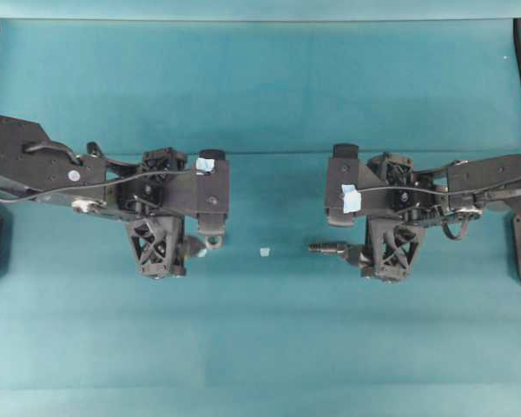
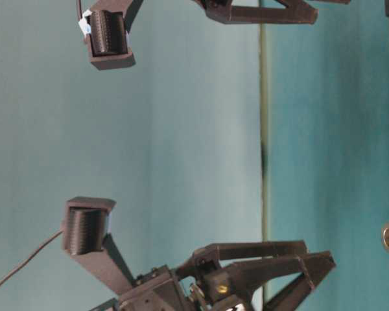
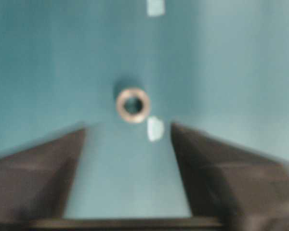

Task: Insert the washer onto the shaft with both hands.
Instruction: 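Lower left gripper over washer and right gripper over shaft, aligning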

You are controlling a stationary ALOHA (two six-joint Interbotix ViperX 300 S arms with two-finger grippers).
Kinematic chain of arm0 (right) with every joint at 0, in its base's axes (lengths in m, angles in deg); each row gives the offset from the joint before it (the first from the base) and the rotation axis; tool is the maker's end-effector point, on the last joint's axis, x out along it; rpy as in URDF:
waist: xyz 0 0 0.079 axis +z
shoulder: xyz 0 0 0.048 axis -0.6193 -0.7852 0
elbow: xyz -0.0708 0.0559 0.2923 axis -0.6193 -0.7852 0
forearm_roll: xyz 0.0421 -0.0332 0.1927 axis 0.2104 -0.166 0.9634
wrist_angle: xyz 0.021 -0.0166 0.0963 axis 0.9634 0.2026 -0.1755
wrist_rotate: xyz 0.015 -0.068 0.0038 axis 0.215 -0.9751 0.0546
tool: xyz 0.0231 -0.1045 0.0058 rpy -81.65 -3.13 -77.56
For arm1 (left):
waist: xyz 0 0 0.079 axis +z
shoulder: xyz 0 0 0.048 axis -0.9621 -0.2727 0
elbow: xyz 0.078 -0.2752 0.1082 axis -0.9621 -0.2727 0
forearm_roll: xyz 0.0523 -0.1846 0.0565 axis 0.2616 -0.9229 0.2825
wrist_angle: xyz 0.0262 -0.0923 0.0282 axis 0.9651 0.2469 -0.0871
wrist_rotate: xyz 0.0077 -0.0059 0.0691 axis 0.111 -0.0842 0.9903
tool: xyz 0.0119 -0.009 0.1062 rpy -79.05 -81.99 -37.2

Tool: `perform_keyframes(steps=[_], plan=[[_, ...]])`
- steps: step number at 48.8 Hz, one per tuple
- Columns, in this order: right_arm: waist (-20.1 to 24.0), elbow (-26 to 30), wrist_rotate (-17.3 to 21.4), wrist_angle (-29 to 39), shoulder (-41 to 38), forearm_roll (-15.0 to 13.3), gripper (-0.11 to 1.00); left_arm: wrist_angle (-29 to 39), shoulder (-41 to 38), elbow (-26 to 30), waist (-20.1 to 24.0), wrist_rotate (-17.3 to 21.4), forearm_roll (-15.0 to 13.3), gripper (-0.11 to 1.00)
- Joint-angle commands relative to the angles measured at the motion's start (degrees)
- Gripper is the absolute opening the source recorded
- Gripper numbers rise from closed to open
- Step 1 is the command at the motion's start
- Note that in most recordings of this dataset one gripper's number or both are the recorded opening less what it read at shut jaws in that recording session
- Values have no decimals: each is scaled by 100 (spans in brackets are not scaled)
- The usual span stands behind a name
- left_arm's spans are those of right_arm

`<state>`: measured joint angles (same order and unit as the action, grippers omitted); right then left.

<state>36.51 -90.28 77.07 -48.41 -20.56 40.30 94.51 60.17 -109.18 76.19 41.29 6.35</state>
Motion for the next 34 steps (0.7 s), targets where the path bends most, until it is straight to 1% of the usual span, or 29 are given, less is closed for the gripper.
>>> perform_keyframes(steps=[1, 2, 8, 13, 25, 34], plan=[[0, 44, 18, -18, 26, -53, 85, -53, -9, 35, 0, 9, 9, 87], [0, 44, 18, -9, 26, -44, 85, -62, -18, 35, 0, 18, 9, 88], [0, 35, 0, -18, -18, -53, 81, -255, -88, 0, 0, 35, 9, 82], [9, 18, -9, -44, -79, -53, 80, -448, -220, -44, 0, 35, 9, 83], [44, 18, -9, -158, -308, -44, 80, -606, -598, -62, 0, 26, 9, 82], [132, 18, 0, -316, -475, -53, 80, -853, -747, -44, 0, 35, 18, 82]])
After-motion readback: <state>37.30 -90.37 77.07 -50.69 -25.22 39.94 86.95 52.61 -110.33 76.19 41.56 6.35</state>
